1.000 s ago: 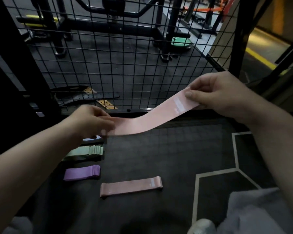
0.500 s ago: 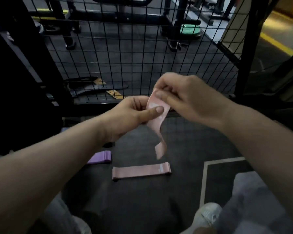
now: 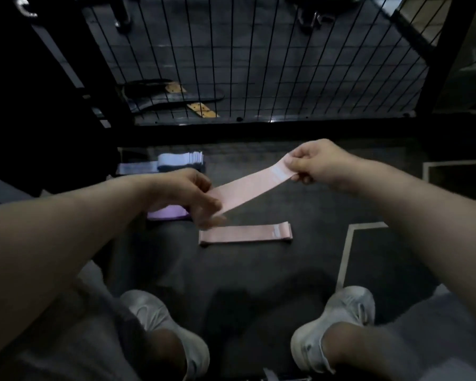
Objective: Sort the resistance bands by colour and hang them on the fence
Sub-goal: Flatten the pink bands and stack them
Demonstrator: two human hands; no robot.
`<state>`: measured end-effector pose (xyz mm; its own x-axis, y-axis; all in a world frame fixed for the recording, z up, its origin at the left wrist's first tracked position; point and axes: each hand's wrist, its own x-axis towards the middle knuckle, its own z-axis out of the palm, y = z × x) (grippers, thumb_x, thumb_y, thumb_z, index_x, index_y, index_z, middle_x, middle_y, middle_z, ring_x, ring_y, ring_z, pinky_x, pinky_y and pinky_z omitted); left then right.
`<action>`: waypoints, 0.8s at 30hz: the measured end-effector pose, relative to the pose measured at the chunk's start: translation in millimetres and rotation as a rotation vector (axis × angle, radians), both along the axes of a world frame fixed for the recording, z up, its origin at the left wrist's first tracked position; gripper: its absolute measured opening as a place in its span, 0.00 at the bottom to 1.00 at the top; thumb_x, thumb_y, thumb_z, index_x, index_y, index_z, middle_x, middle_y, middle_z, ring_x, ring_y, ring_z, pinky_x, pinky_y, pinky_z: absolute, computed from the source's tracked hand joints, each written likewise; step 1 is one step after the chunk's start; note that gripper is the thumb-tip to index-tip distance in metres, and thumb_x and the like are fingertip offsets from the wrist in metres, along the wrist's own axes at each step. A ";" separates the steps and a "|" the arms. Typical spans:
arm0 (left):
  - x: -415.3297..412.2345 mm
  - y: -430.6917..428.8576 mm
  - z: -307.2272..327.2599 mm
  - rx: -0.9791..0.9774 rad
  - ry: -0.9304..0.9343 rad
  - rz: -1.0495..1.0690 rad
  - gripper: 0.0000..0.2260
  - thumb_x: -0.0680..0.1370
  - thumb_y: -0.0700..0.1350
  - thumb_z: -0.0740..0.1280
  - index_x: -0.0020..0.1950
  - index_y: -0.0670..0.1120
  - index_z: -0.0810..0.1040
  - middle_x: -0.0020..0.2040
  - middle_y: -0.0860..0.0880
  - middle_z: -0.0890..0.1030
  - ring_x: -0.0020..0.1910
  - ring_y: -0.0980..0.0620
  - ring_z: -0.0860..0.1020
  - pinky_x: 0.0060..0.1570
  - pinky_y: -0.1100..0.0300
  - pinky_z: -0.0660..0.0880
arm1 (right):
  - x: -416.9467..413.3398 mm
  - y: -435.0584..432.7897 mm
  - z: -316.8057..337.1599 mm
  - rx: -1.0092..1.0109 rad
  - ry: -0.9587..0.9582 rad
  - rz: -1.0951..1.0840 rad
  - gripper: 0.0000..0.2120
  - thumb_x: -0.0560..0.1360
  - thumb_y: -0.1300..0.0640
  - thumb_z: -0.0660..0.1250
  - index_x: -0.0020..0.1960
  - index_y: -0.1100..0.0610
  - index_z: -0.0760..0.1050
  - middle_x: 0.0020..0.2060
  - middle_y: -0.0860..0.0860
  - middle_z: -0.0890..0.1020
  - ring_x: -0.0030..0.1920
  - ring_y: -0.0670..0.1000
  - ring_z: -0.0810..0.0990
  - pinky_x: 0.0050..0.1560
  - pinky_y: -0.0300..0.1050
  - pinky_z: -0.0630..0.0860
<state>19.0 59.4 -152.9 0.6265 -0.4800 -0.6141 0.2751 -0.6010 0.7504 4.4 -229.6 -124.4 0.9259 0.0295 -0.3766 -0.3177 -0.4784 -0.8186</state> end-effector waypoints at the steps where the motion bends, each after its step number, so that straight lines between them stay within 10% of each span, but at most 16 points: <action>1: 3.8 7.2 -6.3 0.066 -0.006 0.001 0.09 0.73 0.38 0.75 0.46 0.34 0.79 0.40 0.37 0.81 0.36 0.45 0.81 0.37 0.57 0.79 | -1.1 0.2 -15.2 0.016 0.031 -0.018 0.04 0.80 0.60 0.66 0.50 0.59 0.79 0.26 0.48 0.81 0.25 0.40 0.77 0.25 0.31 0.70; 12: 28.7 30.2 -113.7 0.373 0.012 0.277 0.03 0.76 0.37 0.72 0.44 0.39 0.79 0.30 0.43 0.78 0.19 0.54 0.73 0.19 0.67 0.67 | -15.1 -3.9 -178.3 -0.070 0.255 -0.403 0.05 0.81 0.60 0.65 0.46 0.57 0.74 0.39 0.53 0.78 0.28 0.45 0.80 0.20 0.34 0.69; 17: 26.5 -3.8 -173.2 0.412 0.033 0.400 0.08 0.77 0.33 0.63 0.45 0.44 0.79 0.30 0.42 0.76 0.24 0.49 0.72 0.19 0.67 0.68 | -15.5 -13.0 -221.0 -0.124 0.355 -0.456 0.07 0.79 0.68 0.61 0.47 0.59 0.75 0.41 0.56 0.79 0.32 0.50 0.80 0.25 0.37 0.75; 21: 15.8 -14.6 -206.4 0.414 0.035 0.564 0.08 0.78 0.33 0.64 0.52 0.43 0.79 0.37 0.42 0.77 0.31 0.45 0.75 0.27 0.61 0.72 | -16.3 -8.4 -245.1 -0.210 0.358 -0.496 0.06 0.77 0.62 0.66 0.44 0.54 0.74 0.44 0.56 0.82 0.43 0.55 0.81 0.48 0.49 0.81; 24: 7.4 -15.8 -224.7 0.394 0.033 0.660 0.05 0.76 0.35 0.67 0.49 0.41 0.80 0.41 0.41 0.79 0.36 0.45 0.77 0.36 0.57 0.74 | -20.9 -8.7 -258.3 -0.233 0.401 -0.450 0.02 0.78 0.61 0.65 0.47 0.55 0.76 0.34 0.53 0.82 0.34 0.52 0.81 0.44 0.53 0.82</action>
